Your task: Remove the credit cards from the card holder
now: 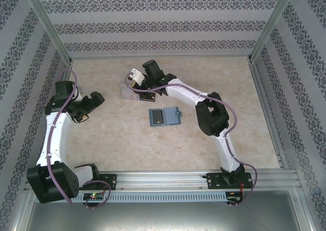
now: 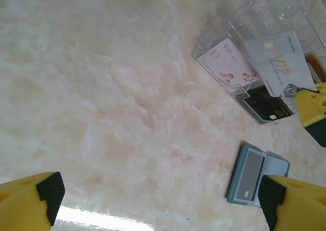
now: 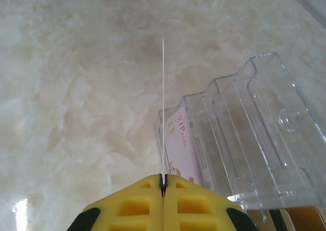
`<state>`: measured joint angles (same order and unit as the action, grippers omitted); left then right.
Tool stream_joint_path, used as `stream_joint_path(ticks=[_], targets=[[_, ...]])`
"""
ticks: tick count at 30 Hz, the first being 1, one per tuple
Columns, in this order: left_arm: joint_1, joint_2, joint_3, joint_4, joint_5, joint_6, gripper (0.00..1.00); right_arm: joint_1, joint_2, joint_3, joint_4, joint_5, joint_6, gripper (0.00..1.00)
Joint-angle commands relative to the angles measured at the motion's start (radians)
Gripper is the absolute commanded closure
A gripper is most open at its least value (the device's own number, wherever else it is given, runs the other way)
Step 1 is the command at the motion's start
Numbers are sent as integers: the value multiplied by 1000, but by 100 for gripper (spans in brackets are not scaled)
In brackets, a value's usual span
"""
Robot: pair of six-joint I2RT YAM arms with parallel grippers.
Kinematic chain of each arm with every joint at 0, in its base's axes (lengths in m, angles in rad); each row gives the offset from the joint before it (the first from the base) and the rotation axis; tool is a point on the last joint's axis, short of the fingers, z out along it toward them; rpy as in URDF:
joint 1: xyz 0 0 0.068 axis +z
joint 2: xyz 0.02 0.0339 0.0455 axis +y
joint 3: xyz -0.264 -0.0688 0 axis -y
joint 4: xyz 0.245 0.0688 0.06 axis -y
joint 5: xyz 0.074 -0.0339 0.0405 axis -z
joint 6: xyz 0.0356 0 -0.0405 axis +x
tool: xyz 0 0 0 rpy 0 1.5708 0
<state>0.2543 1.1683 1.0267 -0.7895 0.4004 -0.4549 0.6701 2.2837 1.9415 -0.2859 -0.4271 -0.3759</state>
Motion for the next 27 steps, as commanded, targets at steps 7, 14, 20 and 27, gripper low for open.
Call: stream_joint_path(ticks=[7, 14, 20, 27], targets=[[20, 19, -19, -29, 39, 36, 1, -1, 100, 133, -115, -8, -200, 100], [20, 35, -19, -27, 55, 38, 1, -10, 139, 159, -118, 16, -214, 100], [21, 36, -19, -27, 67, 39, 0, -10, 177, 207, -138, 44, -228, 99], [22, 35, -19, -24, 78, 40, 0, -20, 183, 203, -136, 55, -224, 96]])
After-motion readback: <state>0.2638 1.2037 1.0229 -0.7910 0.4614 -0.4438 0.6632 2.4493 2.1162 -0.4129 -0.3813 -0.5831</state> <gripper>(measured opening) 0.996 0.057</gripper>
